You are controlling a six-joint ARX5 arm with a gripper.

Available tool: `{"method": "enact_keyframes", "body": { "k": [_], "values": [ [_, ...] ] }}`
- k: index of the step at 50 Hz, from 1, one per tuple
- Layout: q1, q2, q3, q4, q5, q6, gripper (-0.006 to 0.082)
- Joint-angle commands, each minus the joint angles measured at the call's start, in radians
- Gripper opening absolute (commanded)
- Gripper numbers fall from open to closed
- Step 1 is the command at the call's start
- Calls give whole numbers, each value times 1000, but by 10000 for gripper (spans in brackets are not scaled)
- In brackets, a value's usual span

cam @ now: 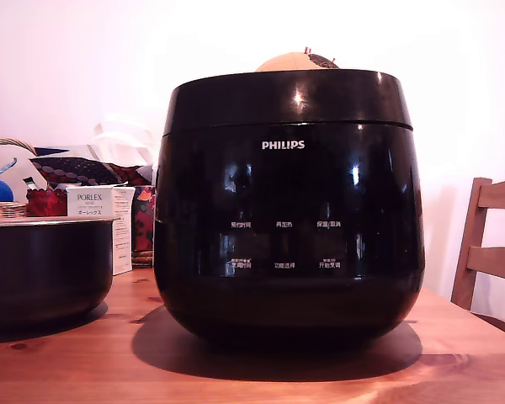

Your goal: Open the rice cooker by pressing the large metal button on the top of its lid with medium force

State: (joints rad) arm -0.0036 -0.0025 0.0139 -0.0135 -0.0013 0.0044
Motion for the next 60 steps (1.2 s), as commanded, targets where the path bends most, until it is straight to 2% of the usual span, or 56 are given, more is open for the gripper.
{"method": "enact_keyframes", "body": {
  "k": [1, 18, 22, 23, 25, 26, 30, 31, 33, 34, 36, 37, 42, 49, 60],
  "values": [
    [18, -10, 3, -82, 188, -33, -21],
    [18, -10, 3, -55, 188, -34, -21],
    [17, -10, 3, -13, 217, -62, -21],
    [16, -10, 3, -3, 223, -124, -21],
    [16, -10, 3, 24, 232, -124, -21],
    [16, -10, 3, 40, 235, -175, -21],
    [16, -10, 5, 93, 255, -175, -21],
    [16, -10, 6, 107, 262, -256, -21],
    [16, -10, 7, 131, 277, -256, -21],
    [15, -10, 7, 143, 285, -313, -21],
    [15, -10, 7, 172, 291, -313, -21],
    [14, -10, 7, 182, 315, -355, -21],
    [10, -10, 14, 224, 380, -398, -21],
    [-8, -10, 42, 223, 554, -480, -21],
    [-56, 3, 102, 221, 760, -502, -21]
  ]
}}
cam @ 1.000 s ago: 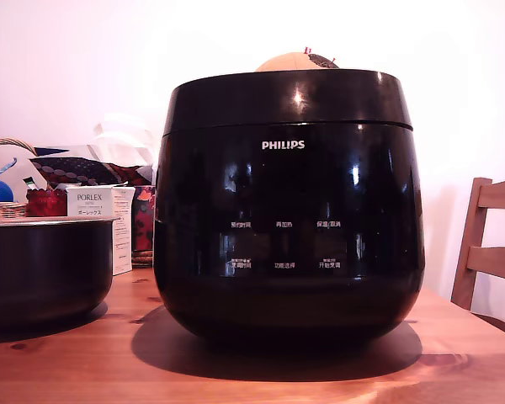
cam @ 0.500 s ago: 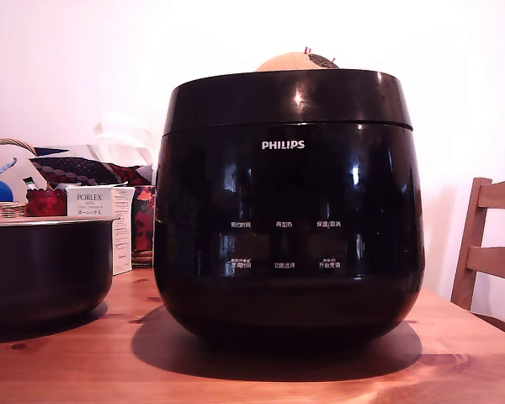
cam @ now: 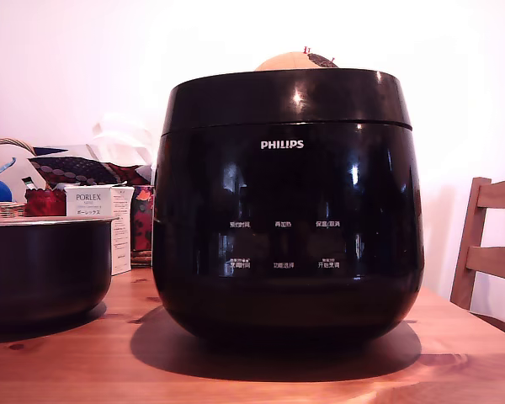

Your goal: Open the rice cooker by pressing the large metal button on the top of its lid with medium force

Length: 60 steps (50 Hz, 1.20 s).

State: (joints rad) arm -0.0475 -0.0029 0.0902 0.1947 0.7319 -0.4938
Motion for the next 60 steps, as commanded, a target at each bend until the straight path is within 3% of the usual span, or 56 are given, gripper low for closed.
{"method": "enact_keyframes", "body": {
  "k": [1, 18, 25, 35, 41, 49, 60],
  "values": [
    [-18, 8, 32, 12, 40, -5, -21],
    [-117, 230, 176, 20, 200, 0, -21],
    [-174, 397, 261, 20, 266, 76, -21],
    [-298, 626, 387, 21, 264, 211, -21],
    [-386, 745, 456, 21, 181, 320, -21],
    [-500, 866, 525, 22, -24, 460, -21],
    [-621, 1003, 554, 94, -232, 520, -21]
  ]
}}
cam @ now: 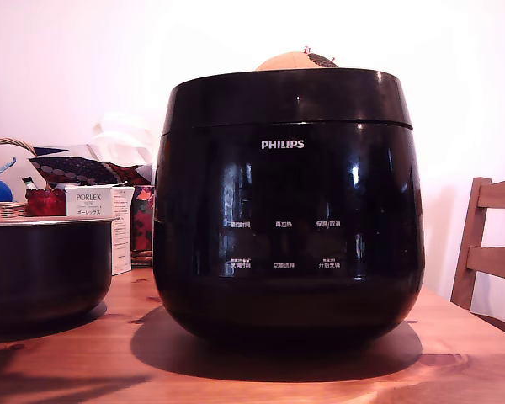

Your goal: Open the rice cooker by pressing the large metal button on the top of its lid with medium force

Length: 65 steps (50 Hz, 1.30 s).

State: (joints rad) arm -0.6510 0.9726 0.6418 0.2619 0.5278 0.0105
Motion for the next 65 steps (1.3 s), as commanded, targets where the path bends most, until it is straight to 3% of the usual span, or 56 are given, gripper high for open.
{"method": "enact_keyframes", "body": {
  "k": [1, 12, 27, 65],
  "values": [
    [-28, 40, 2, 39, -42, 16, -21],
    [-118, 159, 2, 148, -224, 25, -21],
    [-164, 278, 2, 250, -336, 36, -21],
    [-197, 412, 4, 269, -382, 45, -21]
  ]
}}
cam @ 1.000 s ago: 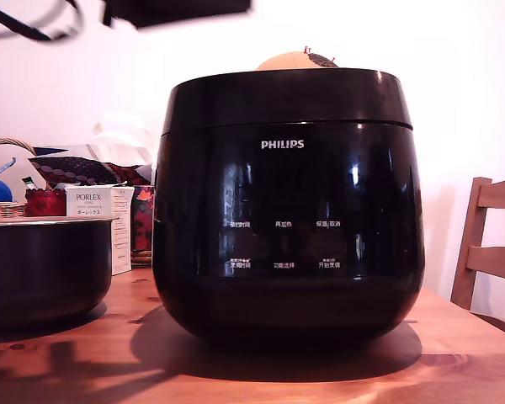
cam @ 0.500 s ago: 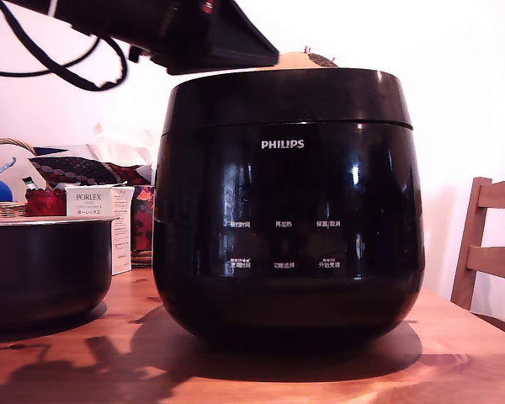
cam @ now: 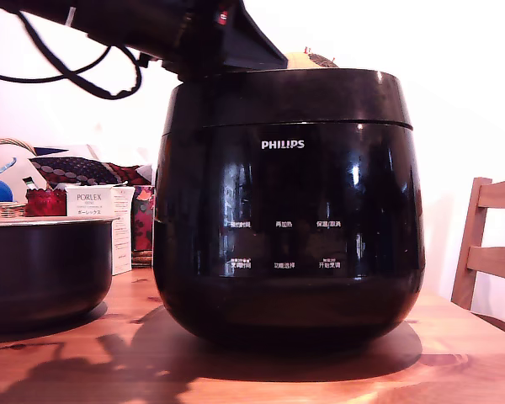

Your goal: Open the rice cooker by pressing the large metal button on the top of its lid with medium force

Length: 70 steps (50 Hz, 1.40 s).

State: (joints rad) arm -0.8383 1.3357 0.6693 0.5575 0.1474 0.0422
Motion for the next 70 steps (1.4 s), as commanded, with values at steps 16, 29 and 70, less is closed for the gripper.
{"method": "enact_keyframes", "body": {
  "k": [16, 29, 70],
  "values": [
    [-15, 52, -24, -196, -24, 44, -21],
    [-15, 52, -23, -291, -68, 71, -21],
    [-15, 81, -23, -425, -89, 116, -21]
  ]
}}
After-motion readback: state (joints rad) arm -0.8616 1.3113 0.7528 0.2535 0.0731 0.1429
